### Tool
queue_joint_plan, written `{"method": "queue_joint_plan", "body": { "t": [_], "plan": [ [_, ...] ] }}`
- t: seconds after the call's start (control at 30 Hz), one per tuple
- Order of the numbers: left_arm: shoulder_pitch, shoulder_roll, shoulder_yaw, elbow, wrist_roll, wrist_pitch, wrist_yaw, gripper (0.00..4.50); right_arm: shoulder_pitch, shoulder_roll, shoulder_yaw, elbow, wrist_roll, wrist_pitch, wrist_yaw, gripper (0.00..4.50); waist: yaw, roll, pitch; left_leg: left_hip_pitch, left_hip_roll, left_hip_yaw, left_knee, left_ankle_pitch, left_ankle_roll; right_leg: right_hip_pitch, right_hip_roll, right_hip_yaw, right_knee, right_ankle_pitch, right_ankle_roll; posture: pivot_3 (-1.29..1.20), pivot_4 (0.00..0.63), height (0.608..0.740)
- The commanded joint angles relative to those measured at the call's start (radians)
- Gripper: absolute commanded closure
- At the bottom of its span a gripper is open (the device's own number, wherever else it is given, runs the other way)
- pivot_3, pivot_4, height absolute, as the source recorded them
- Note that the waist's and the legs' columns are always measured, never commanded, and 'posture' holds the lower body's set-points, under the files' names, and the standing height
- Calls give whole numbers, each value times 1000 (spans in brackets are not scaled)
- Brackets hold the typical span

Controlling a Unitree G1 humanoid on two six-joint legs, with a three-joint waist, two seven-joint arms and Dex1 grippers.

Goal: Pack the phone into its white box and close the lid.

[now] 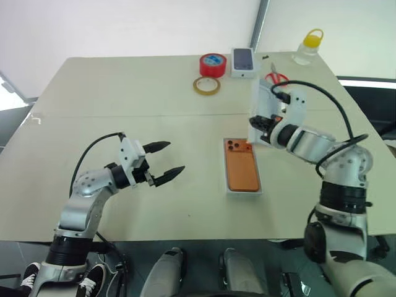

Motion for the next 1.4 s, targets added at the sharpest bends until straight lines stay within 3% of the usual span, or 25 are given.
{"method": "queue_joint_plan", "body": {
  "t": [0.03, 0.27, 0.57, 1.0, 1.1, 1.33, 1.4],
  "plan": [
    [-20, 3, 16, -35, -16, 7, 8, 0, -31, 69, -87, -83, 194, -33, -35, 4461, 1, 1, 0, 0, 0, 0, 0, 0, 0, 0, 0, 0, 0, 0, 0, 0, 150, 740],
    [-35, -2, 22, -38, -27, 30, 19, 0, 91, 77, -1, -156, 550, 28, -146, 4461, 3, 1, 0, 0, 0, 0, 0, 0, 0, 0, -1, 0, 0, 0, 0, 0, 150, 740],
    [-39, -21, 29, -50, -46, 63, 60, 0, 236, -93, 182, -219, 891, -43, -206, 4461, 0, 2, 1, 0, 0, 0, 0, 0, 0, 0, -1, 0, 0, 0, 0, 0, 150, 740],
    [-36, -55, 23, -83, -69, 101, 108, 0, 348, -138, 362, -267, 931, -109, -155, 4461, 6, 1, 1, 0, 0, 0, 0, 0, 0, 1, -1, 0, -2, 0, 0, 0, 150, 740],
    [-28, -66, 12, -95, -91, 131, 105, 862, 360, -162, 388, -233, 931, -105, -144, 4500, 5, 1, 1, 0, 0, 0, 1, 0, 0, 1, -1, 0, -2, 0, 0, 0, 150, 740],
    [-9, -111, -26, -110, -60, 136, 138, 4447, 339, -160, 365, -138, 931, -149, -162, 4500, 6, 1, 1, 0, 0, 0, 0, 0, 0, 1, -1, 0, -2, 0, 0, 0, 150, 740],
    [-4, -134, -51, -108, -40, 127, 151, 4485, 336, -161, 362, -119, 931, -162, -167, 4500, 6, 1, 1, 0, 0, 0, 1, 0, 0, 1, -1, 0, -2, 0, 0, 0, 150, 740]
  ]
}}
